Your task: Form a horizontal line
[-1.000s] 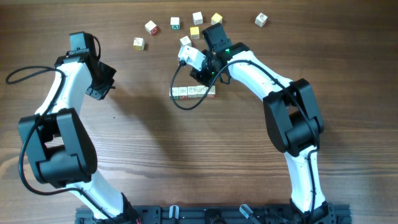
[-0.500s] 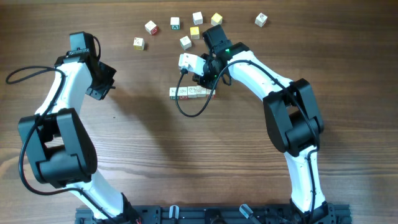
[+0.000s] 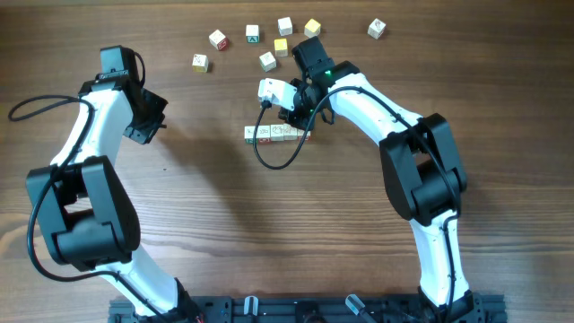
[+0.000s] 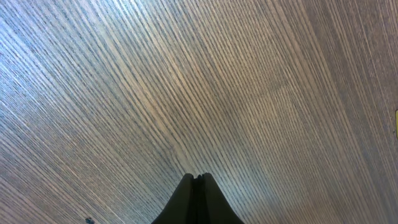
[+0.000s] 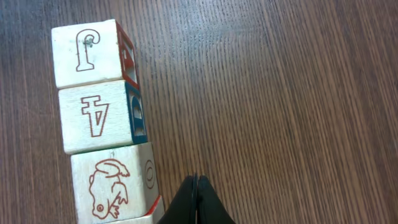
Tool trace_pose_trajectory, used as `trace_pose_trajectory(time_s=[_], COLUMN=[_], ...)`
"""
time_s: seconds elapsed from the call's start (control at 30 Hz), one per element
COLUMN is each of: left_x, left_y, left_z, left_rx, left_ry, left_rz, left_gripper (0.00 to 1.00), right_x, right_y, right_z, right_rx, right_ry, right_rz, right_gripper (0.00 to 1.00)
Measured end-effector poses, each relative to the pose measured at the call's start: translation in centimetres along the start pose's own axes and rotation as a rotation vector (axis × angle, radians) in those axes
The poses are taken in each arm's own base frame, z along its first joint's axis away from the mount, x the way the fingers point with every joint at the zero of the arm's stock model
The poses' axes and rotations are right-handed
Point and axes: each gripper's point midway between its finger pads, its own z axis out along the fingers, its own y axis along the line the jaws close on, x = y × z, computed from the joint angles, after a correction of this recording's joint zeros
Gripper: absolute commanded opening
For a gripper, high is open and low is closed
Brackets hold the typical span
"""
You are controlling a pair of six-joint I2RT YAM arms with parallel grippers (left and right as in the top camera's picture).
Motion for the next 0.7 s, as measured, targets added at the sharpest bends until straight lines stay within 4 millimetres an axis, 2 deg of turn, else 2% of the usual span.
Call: trace_pose_trajectory(time_s=[0.7], left_x=[0.0], left_y=[0.0], left_z=[0.0], left_rx=[0.0], left_ry=[0.0], left_rz=[0.0], left_gripper=[0.04], right_x=[0.14], right_y=[0.62], right_z=[-0.01], right_rx=[-0.028], right_ry=[0.002], right_rz=[0.01], right_gripper=[0.04])
